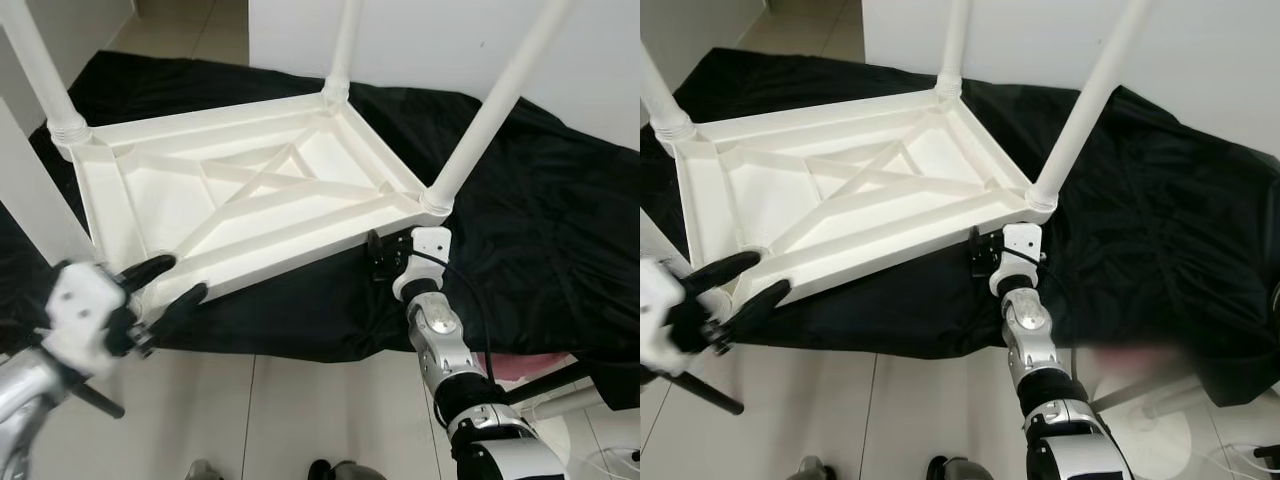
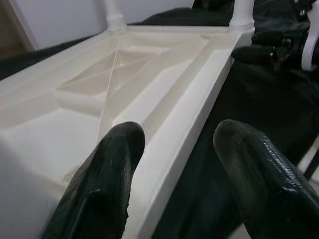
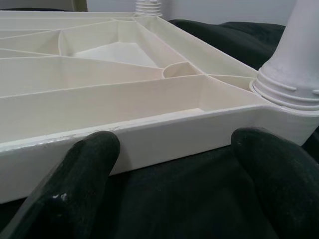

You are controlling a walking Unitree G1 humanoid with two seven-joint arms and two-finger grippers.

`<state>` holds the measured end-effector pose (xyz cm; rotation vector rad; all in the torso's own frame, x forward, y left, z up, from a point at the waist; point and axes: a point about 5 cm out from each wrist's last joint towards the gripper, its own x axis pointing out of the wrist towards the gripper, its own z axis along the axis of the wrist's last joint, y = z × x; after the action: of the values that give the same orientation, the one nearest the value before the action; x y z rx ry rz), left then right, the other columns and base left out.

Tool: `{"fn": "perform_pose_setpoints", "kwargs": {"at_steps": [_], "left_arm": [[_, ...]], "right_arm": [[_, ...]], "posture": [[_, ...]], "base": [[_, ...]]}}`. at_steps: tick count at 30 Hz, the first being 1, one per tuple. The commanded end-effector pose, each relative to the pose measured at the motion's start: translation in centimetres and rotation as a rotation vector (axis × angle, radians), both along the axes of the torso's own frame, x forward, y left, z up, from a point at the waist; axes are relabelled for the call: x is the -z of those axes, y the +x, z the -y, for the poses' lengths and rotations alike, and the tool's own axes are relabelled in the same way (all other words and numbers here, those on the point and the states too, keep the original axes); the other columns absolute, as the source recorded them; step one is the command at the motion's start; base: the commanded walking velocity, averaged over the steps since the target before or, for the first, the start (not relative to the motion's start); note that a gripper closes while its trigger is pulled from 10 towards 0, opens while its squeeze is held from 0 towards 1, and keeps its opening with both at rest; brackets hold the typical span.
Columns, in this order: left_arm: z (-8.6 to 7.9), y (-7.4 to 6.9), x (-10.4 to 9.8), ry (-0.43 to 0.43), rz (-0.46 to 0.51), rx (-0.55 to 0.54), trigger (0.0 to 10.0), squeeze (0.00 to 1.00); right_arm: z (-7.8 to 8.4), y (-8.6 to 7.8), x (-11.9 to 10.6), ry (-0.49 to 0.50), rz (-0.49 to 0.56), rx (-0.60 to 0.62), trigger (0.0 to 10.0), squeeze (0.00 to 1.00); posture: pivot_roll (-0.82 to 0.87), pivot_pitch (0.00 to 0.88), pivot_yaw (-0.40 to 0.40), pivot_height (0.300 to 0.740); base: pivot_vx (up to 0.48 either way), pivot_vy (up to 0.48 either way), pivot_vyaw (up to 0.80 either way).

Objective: Building children table

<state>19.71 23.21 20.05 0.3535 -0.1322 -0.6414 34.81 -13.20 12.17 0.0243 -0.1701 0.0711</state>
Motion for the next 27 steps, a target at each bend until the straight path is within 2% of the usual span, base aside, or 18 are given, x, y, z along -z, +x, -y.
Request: {"fn": "perform_pose_setpoints", "kwargs": {"at_steps": [1, 3, 4, 6, 10, 12, 15, 19, 22, 23, 24, 26, 27], "left_arm": [[-0.6, -0.6, -0.3, 0.002, -0.015, -0.006, 10.0, 0.0], [-1.6, -1.2, -0.6, -0.028, -0.038, -0.029, 10.0, 0.0], [-1.6, -1.2, -0.6, -0.028, -0.038, -0.029, 10.0, 0.0], [-2.9, -2.4, -1.2, -0.029, -0.021, -0.042, 10.0, 0.0], [-3.9, -3.0, -1.6, -0.035, -0.002, -0.07, 10.0, 0.0], [-5.6, -4.5, -2.6, -0.016, 0.03, -0.092, 10.0, 0.0], [-7.2, -5.2, -3.4, 0.023, 0.031, -0.16, 10.0, 0.0], [-8.4, -5.6, -3.8, 0.032, 0.024, -0.209, 10.0, 0.0], [-10.0, -6.0, -3.6, 0.013, -0.01, -0.277, 10.0, 0.0], [-10.8, -5.7, -3.4, 0.005, -0.007, -0.332, 10.0, 0.0], [-10.8, -5.7, -3.4, 0.005, -0.007, -0.332, 10.0, 0.0], [-11.8, -5.2, -3.3, -0.001, 0.003, -0.402, 10.0, 0.0], [-12.5, -3.9, -3.1, 0.051, 0.051, -0.47, 10.0, 0.0]], "right_arm": [[0.0, 0.0, 0.3, 0.001, -0.009, 0.0, 10.0, 0.0], [-0.1, 0.0, 0.3, 0.0, -0.013, -0.003, 10.0, 0.0], [-0.1, 0.0, 0.3, 0.0, -0.013, -0.003, 10.0, 0.0], [-0.2, 0.1, 0.4, -0.001, -0.018, -0.008, 10.0, 0.0], [-0.2, 0.1, 0.5, -0.003, -0.02, -0.011, 10.0, 0.0], [-0.3, 0.2, 0.5, -0.005, -0.023, -0.017, 10.0, 0.0], [-0.4, 0.3, 0.6, -0.007, -0.028, -0.023, 10.0, 0.0], [-0.5, 0.4, 0.6, -0.008, -0.032, -0.027, 10.0, 0.0], [-0.8, 0.4, 0.6, -0.008, -0.032, -0.034, 10.0, 0.0], [-0.9, 0.4, 0.6, -0.005, -0.033, -0.037, 10.0, 0.0], [-0.9, 0.4, 0.6, -0.005, -0.033, -0.037, 10.0, 0.0], [-1.1, 0.4, 0.6, -0.002, -0.033, -0.041, 10.0, 0.0], [-1.5, 0.4, 0.8, 0.006, -0.04, -0.049, 10.0, 0.0]], "posture": [[0.16, 0.137, -0.119, 0.74], [0.17, 0.134, -0.124, 0.74], [0.17, 0.134, -0.124, 0.74], [0.19, 0.129, -0.13, 0.74], [0.19, 0.126, -0.134, 0.74], [0.2, 0.123, -0.137, 0.74], [0.21, 0.121, -0.14, 0.74], [0.22, 0.121, -0.142, 0.74], [0.23, 0.12, -0.145, 0.74], [0.23, 0.119, -0.145, 0.74], [0.23, 0.119, -0.145, 0.74], [0.24, 0.118, -0.146, 0.74], [0.24, 0.116, -0.147, 0.74]], "base": [[0.0, 0.0, 0.0], [0.0, 0.0, 0.0], [0.0, 0.0, 0.0], [0.0, 0.0, 0.0], [0.0, 0.0, 0.0], [0.0, 0.0, 0.0], [0.0, 0.0, 0.0], [0.0, 0.0, 0.0], [0.0, 0.0, 0.0], [0.0, 0.0, 0.0], [0.0, 0.0, 0.0], [0.0, 0.0, 0.0], [0.0, 0.0, 0.0]]}}
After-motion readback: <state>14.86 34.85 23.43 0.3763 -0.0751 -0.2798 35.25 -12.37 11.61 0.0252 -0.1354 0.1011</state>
